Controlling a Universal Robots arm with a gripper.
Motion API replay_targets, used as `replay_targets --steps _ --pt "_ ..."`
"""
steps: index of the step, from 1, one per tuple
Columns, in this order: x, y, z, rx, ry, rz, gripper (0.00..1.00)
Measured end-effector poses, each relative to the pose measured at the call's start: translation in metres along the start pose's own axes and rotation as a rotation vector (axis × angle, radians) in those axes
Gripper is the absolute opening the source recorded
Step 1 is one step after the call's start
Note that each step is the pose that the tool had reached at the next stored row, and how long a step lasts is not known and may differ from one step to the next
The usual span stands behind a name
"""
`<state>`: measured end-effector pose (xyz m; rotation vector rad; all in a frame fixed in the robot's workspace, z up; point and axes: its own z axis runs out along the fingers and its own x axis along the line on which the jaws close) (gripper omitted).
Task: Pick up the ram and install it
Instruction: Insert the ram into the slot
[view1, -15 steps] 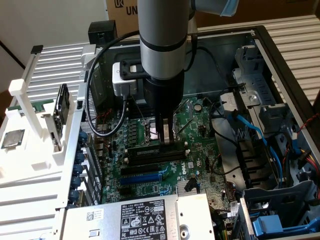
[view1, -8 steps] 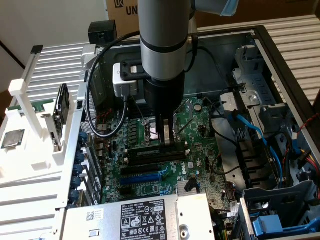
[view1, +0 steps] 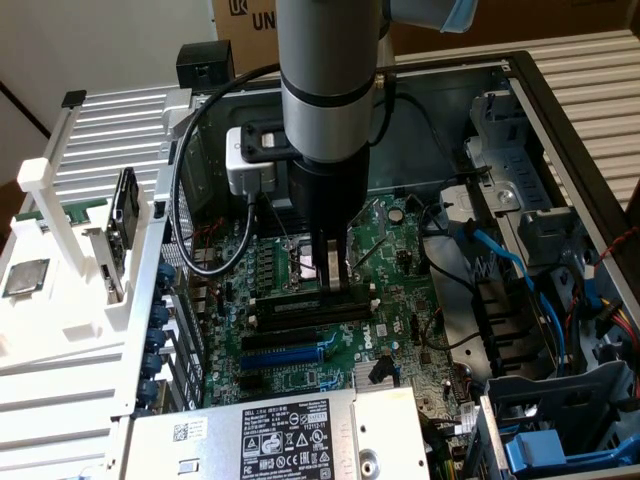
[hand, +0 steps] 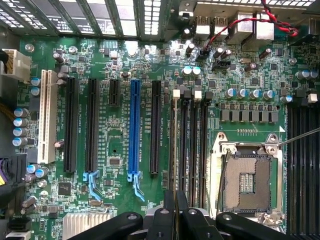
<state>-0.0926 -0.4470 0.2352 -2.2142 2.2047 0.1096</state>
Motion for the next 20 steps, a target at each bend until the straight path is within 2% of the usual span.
replay_targets --steps 2,4,9,20 --pt "-0.0008 0.0001 -0.0001 -0.0002 0.0005 0.000 0.13" --pt "-0.0031 0.0000 0.0003 -0.0001 0.0043 0.000 0.13" --pt "-0.0030 0.0000 0.0003 -0.0003 0.0080 0.000 0.13" --pt "-0.0033 0.0000 0.0024 -0.0003 0.0108 0.003 0.13"
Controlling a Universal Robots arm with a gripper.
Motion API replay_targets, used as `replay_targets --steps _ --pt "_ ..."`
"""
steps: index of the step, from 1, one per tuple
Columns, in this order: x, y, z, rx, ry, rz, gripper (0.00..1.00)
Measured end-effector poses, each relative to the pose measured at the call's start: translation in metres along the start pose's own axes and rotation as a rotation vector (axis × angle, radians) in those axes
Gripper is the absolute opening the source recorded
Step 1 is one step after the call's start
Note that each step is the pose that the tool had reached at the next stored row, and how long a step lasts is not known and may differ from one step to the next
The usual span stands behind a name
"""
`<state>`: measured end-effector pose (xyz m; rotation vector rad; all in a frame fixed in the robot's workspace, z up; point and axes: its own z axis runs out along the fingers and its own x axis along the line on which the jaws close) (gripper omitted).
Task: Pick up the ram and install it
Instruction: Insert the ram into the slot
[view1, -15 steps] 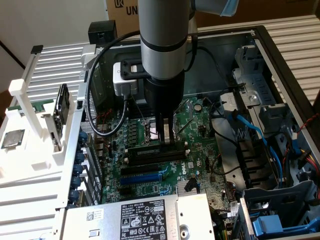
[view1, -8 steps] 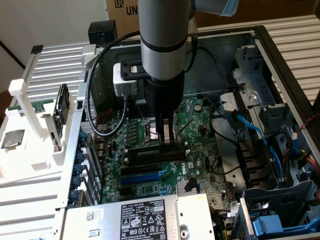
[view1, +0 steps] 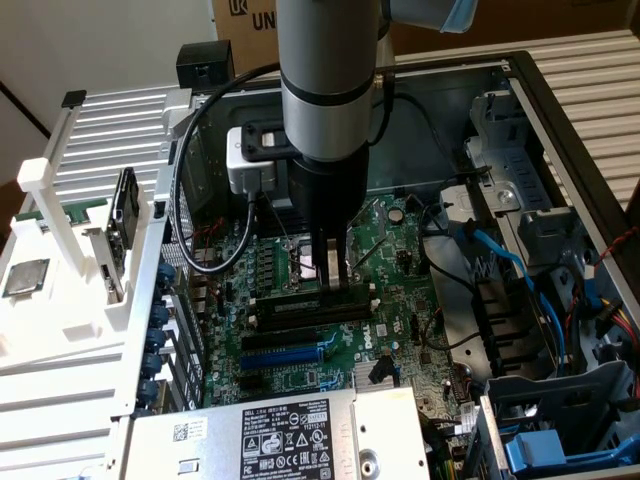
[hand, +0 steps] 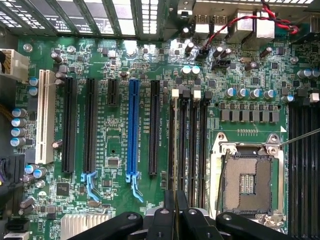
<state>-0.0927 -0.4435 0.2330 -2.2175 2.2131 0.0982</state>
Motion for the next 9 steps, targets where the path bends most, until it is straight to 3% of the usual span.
replay_targets --steps 9 --pt "0.0000 0.0000 0.0004 0.0005 -0.0004 0.009 0.13"
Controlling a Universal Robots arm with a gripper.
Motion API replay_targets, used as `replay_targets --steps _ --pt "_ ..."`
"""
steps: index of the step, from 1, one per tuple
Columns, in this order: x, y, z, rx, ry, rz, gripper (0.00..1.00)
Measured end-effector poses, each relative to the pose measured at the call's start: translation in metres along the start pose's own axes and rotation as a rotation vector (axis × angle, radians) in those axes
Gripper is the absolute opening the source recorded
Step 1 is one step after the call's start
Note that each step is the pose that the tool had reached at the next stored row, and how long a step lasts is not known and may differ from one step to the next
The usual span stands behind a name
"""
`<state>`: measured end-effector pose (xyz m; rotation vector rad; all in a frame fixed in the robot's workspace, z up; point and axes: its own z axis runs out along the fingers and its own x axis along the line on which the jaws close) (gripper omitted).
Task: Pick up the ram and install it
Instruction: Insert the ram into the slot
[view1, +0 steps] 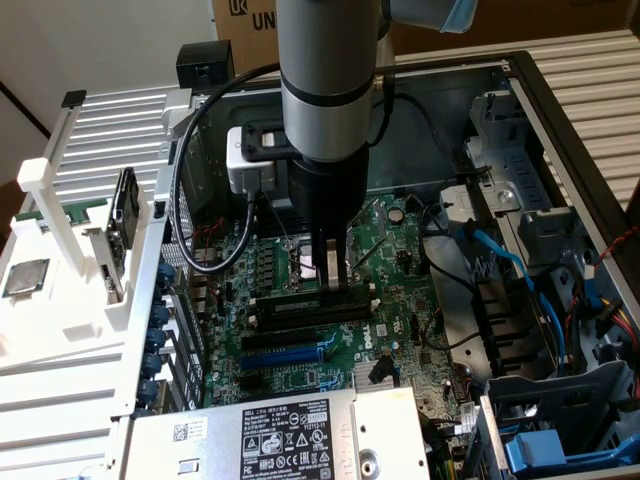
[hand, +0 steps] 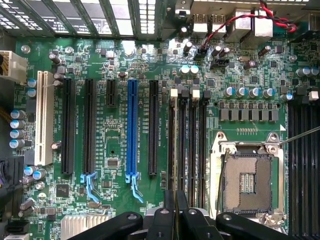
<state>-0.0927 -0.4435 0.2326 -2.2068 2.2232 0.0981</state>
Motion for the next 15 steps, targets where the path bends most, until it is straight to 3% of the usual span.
replay_targets --steps 15 --pt "0.0000 0.0006 0.0009 0.0010 -0.0001 -0.003 0.13"
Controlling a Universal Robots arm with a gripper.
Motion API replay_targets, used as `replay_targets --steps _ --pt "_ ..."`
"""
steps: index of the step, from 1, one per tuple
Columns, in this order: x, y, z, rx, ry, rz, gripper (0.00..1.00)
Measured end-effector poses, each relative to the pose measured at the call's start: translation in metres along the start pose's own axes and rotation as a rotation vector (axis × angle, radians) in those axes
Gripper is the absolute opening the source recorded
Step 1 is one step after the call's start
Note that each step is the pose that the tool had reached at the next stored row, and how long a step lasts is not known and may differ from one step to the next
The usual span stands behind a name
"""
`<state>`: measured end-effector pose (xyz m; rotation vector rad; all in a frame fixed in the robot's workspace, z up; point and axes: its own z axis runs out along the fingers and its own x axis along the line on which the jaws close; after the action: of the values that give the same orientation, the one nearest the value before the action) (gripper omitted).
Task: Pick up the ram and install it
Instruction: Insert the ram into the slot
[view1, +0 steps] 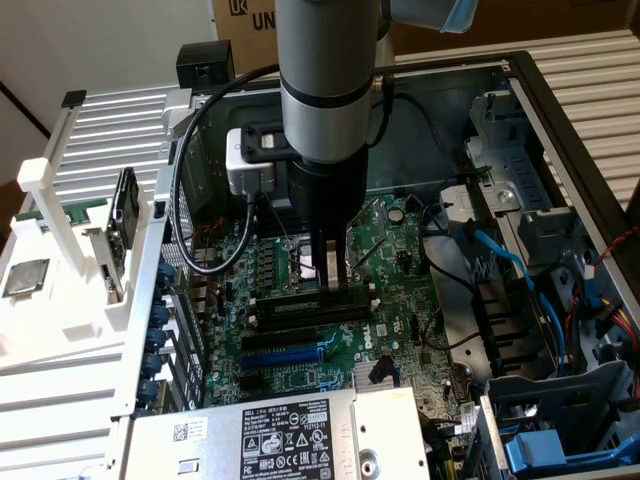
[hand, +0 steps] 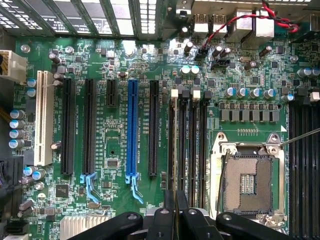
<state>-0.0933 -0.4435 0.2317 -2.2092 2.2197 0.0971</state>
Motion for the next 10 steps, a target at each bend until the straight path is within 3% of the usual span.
replay_targets --steps 10 --pt "0.0009 0.0000 0.0006 -0.0001 0.0001 0.000 0.13"
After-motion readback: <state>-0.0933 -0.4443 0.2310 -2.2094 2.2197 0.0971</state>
